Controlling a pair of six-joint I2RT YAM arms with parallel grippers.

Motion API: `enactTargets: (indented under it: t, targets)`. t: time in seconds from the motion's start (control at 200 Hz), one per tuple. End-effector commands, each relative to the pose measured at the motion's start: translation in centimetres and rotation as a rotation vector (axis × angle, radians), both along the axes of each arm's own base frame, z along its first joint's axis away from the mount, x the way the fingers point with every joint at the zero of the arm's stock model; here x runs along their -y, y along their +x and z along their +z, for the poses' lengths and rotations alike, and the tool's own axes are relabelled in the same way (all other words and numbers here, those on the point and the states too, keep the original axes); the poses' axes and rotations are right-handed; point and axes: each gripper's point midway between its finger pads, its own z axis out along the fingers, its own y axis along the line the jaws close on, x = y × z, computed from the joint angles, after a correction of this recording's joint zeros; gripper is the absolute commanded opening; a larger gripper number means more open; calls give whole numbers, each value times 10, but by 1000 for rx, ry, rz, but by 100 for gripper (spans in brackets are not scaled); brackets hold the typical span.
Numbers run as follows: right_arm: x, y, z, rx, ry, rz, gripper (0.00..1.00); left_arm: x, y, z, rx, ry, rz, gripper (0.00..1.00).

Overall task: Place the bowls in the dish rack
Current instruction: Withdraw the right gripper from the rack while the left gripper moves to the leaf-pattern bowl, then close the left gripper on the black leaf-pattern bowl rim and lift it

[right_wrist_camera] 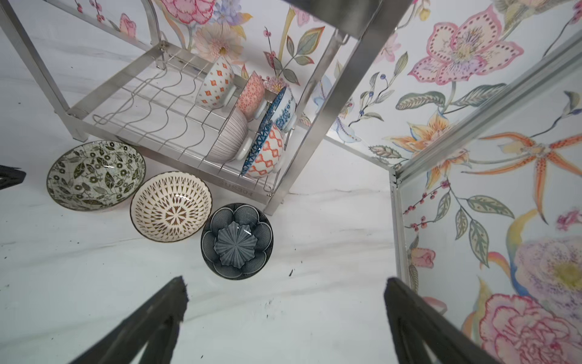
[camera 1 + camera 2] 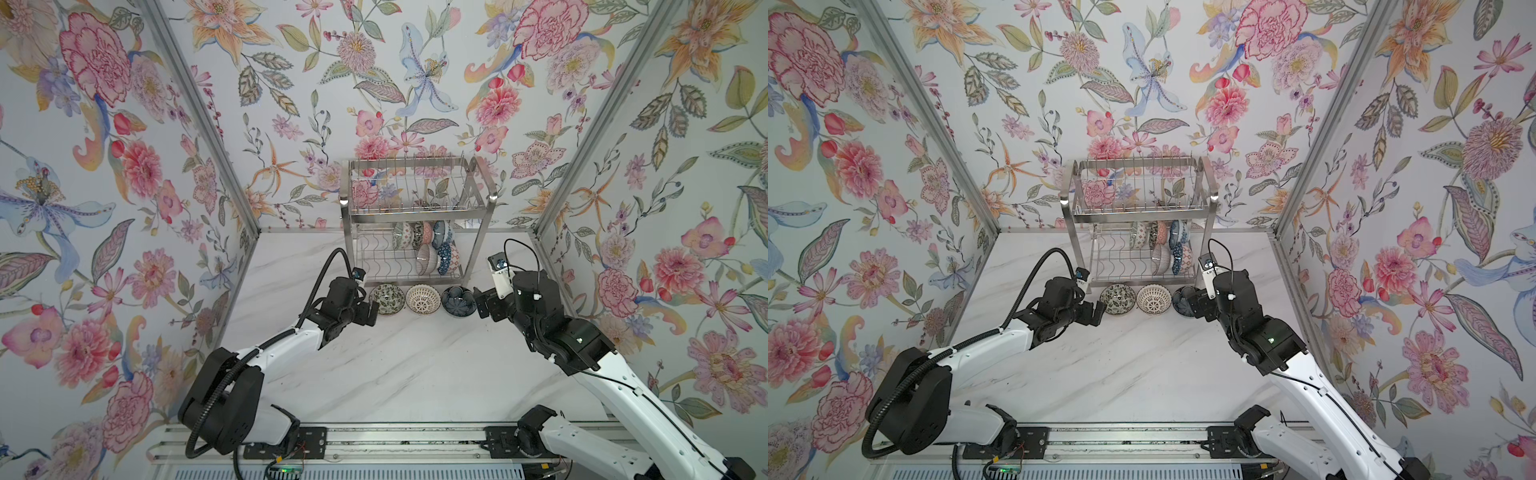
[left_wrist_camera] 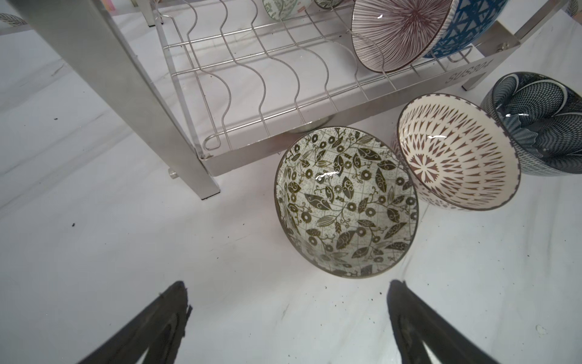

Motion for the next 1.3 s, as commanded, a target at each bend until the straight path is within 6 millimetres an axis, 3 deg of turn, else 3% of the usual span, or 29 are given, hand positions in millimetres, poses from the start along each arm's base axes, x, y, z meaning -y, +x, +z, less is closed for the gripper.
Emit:
enactTargets:
  t: [0.0, 0.17, 0.28, 0.305, 0.435, 0.931, 1.291]
  targets:
    - [3, -10, -5, -35, 44, 1, 99, 9, 6, -4, 12, -46, 4, 99]
    - [18, -18, 15, -42, 49, -15, 99, 15, 13, -13, 0, -51, 2, 99]
    - [24, -20, 2, -57, 21, -32, 99, 19, 17, -17, -6, -54, -3, 99]
    - [24, -20, -2, -61, 24, -33, 99, 20, 18, -29, -32, -43, -4, 99]
    - [28, -20, -18, -59, 48, -50, 99, 25, 21, -38, -45, -47, -10, 99]
    - [30, -26, -27, -27, 89, -29, 99, 30, 23, -51, -72, -51, -18, 90]
    - [28, -23, -29, -35, 83, -29, 99, 32, 27, -53, -73, -74, -20, 76]
